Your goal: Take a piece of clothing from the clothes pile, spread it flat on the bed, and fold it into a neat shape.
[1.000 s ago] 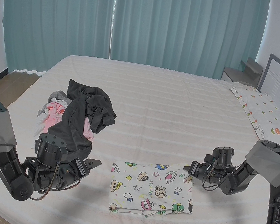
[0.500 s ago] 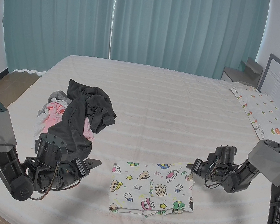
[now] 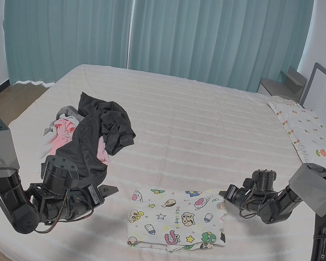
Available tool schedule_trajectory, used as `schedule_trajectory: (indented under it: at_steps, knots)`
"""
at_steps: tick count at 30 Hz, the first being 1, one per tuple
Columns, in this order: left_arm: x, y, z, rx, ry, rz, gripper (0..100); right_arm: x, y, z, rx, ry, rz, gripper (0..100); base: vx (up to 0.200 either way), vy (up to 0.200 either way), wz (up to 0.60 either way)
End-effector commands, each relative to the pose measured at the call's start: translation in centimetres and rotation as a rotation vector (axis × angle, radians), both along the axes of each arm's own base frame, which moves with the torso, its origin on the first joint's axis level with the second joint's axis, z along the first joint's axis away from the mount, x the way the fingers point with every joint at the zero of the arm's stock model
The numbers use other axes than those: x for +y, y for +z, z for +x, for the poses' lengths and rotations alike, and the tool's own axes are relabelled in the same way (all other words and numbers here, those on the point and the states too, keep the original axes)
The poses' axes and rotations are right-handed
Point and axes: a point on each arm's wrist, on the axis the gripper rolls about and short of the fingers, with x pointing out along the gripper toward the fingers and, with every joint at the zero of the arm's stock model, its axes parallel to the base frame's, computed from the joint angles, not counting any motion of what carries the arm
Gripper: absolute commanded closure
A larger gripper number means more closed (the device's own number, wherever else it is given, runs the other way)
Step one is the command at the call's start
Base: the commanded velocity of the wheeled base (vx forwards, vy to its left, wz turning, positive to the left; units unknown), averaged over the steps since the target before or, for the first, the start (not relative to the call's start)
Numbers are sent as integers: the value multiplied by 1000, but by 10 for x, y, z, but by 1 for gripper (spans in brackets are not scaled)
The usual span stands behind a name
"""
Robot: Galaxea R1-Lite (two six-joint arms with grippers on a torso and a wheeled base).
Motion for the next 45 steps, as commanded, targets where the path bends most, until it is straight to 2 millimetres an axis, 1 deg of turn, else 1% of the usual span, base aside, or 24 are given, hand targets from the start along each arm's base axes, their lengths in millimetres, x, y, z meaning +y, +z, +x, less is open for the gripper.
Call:
schedule_trajectory:
  at_steps: [1,3,11,12,14,18,19,20,23,24,25,26,28,30,31,33,34,37,40,41,43,44,45]
  knots:
    - [0,0,0,0,1,-1,0,-1,0,2,8,-10,-6,100,0,0,0]
    - [0,0,0,-1,0,0,0,-2,-1,5,23,-27,-21,100,0,0,0]
    - [0,0,1,-2,1,-2,0,-1,-2,4,28,-28,-25,100,0,0,0]
    - [0,0,1,-2,1,-2,0,0,-2,3,31,-25,-26,0,0,0,0]
    - [-1,0,1,-3,0,-4,0,2,1,0,26,-19,-25,0,0,0,0]
    - [-2,2,3,-8,-1,-10,0,2,20,-11,22,-17,-25,0,0,0,0]
    - [-2,2,4,-11,-1,-11,0,1,20,-14,29,-20,-28,0,0,0,0]
    - [-3,1,5,-12,-1,-12,0,0,20,-18,39,-22,-32,0,0,0,0]
    - [-13,-8,11,5,-18,2,0,-2,16,-37,90,-22,-47,0,0,0,0]
    - [-18,-12,13,9,-26,7,0,-3,12,-44,114,-17,-55,0,0,0,0]
    - [-19,-13,14,10,-28,9,0,-3,11,-46,119,-15,-57,0,0,0,0]
    - [-29,-19,15,13,-30,31,0,0,5,-55,148,0,-67,0,0,0,0]
    - [-40,-28,16,35,-35,68,0,2,0,-64,175,13,-77,0,0,0,0]
    - [-50,-37,21,58,-21,113,0,6,-4,-71,175,41,-98,0,0,0,0]
    - [-52,-39,23,64,-15,125,0,7,-4,-72,167,47,-103,0,0,0,0]
    - [-60,-48,34,84,28,186,0,10,-8,-77,137,83,-123,0,0,0,0]
    - [-62,-51,35,106,30,205,0,13,-10,-78,130,92,-123,0,0,0,0]
    - [-65,-55,40,122,19,230,0,16,-11,-79,128,100,-123,0,0,0,0]
    - [-63,-55,44,112,13,244,0,16,-12,-79,129,102,-124,0,0,0,0]
    - [-62,-59,52,97,-11,272,0,17,-12,-79,125,107,-125,0,0,0,0]
    - [-62,-59,52,97,-11,272,0,17,-12,-79,125,107,-125,0,0,0,0]
    - [-64,-69,57,100,-47,302,0,20,-12,-78,120,116,-124,0,0,0,0]
    - [-66,-74,55,109,-91,308,0,22,-14,-79,124,123,-129,0,0,0,0]
